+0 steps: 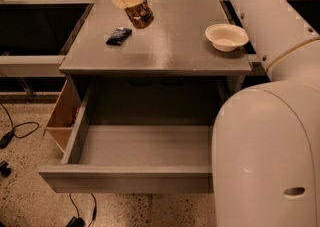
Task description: Pick orange can from top drawer and place on counter
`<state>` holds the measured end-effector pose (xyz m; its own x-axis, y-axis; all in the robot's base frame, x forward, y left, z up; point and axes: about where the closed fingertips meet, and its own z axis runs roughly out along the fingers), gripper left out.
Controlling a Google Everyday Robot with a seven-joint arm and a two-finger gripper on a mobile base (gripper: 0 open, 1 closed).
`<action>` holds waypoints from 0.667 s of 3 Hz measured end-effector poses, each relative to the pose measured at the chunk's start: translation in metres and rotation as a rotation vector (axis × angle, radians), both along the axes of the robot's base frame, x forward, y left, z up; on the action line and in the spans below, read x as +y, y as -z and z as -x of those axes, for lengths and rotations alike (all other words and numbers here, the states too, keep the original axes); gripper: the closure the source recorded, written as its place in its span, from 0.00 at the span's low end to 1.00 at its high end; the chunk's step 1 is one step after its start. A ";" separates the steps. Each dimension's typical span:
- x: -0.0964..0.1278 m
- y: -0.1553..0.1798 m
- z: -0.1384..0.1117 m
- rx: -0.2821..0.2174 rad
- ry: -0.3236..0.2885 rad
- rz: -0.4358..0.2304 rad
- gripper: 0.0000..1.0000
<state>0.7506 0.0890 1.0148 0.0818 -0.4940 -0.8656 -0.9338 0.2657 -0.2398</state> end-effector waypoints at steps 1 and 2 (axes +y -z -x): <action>-0.013 0.008 -0.039 -0.016 0.118 -0.015 1.00; -0.044 0.009 -0.081 -0.057 0.309 -0.040 1.00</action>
Offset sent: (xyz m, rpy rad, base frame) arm 0.1356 -0.0976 0.0016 0.1338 -0.1866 -0.6387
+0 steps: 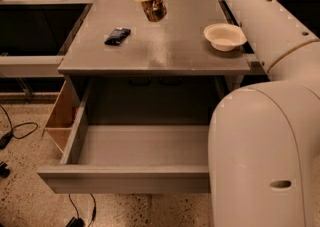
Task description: Pick orange can from top drawer and place on counter
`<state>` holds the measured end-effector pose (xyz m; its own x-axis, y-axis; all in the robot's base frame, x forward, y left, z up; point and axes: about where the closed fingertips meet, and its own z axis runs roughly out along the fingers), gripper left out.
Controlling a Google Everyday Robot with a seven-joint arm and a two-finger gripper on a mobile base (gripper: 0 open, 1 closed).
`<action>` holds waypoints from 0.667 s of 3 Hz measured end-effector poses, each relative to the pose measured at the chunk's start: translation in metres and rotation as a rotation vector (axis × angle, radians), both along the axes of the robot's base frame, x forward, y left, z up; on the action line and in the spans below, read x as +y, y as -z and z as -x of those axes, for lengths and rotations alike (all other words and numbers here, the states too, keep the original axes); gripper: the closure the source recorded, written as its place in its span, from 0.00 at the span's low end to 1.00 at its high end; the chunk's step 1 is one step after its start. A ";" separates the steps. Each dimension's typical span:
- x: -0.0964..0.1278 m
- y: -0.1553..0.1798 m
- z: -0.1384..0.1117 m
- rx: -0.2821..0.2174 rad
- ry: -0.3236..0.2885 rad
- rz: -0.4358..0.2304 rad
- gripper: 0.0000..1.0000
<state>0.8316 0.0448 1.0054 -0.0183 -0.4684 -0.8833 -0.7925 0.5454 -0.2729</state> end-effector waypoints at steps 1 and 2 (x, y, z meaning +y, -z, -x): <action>-0.033 0.007 -0.030 -0.042 0.177 0.001 1.00; -0.056 0.024 -0.056 -0.071 0.328 -0.017 1.00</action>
Offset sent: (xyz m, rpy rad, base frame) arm 0.0926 -0.0983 0.0031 0.1485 -0.2778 -0.5993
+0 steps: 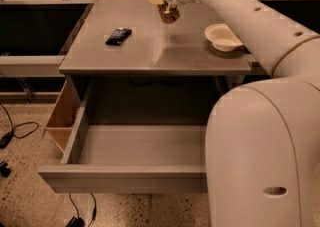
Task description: Pick orange can from top drawer and place on counter
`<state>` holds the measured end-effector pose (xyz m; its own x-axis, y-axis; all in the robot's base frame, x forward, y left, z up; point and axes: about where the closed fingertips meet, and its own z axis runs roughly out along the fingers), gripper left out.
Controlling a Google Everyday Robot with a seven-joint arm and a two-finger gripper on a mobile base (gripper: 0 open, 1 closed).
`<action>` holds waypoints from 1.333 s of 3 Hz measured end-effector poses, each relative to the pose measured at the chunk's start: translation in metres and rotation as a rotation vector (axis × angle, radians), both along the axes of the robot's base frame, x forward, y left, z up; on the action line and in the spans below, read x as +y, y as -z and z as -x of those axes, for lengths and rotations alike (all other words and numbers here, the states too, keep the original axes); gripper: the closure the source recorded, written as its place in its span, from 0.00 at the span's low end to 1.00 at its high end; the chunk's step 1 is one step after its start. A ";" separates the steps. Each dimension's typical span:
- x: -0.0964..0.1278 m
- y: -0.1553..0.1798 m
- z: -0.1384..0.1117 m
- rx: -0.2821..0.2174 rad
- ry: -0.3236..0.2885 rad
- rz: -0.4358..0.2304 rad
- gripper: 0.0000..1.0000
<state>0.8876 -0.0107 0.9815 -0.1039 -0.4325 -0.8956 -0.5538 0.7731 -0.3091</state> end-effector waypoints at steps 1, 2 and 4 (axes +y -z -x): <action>-0.017 0.024 -0.024 -0.041 0.094 -0.069 1.00; -0.022 0.031 -0.054 -0.143 0.136 -0.173 1.00; -0.016 0.017 -0.079 -0.252 0.139 -0.294 0.81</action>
Offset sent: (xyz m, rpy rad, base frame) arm 0.0916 -0.0379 -0.0013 0.3350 -0.3836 -0.1963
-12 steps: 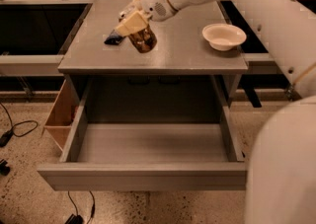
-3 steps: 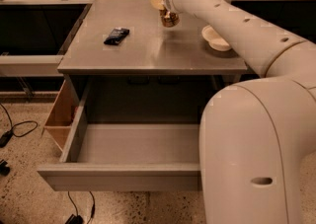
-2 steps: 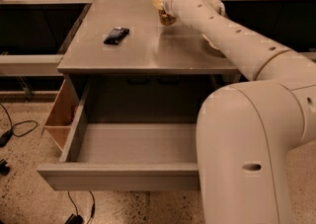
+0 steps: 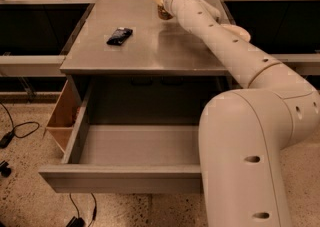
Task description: Pick orange can from top drawer and place on counter
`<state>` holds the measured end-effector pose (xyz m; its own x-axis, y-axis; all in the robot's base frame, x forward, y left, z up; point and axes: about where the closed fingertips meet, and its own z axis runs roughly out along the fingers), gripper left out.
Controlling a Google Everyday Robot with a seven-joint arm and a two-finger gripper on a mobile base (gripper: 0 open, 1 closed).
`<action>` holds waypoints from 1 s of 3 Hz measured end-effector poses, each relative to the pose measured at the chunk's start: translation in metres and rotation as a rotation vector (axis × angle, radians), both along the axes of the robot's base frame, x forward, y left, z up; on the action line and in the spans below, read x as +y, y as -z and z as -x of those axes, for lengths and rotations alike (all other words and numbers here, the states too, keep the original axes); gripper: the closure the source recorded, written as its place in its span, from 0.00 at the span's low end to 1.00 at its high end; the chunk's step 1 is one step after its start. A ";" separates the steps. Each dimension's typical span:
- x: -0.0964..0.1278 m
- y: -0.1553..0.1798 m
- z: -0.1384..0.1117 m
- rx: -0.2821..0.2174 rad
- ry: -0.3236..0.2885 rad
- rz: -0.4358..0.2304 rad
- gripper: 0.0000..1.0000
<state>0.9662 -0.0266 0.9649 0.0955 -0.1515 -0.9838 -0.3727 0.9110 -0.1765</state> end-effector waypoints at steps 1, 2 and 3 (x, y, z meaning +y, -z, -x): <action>0.000 0.000 0.000 0.000 0.000 0.000 0.58; 0.000 0.000 0.000 0.000 0.000 0.000 0.35; 0.000 0.000 0.000 0.000 0.000 0.000 0.11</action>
Offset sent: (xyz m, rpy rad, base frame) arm 0.0000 0.0000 0.0000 0.0000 0.0000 0.0000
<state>0.9662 -0.0265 0.9649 0.0955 -0.1515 -0.9838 -0.3728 0.9110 -0.1765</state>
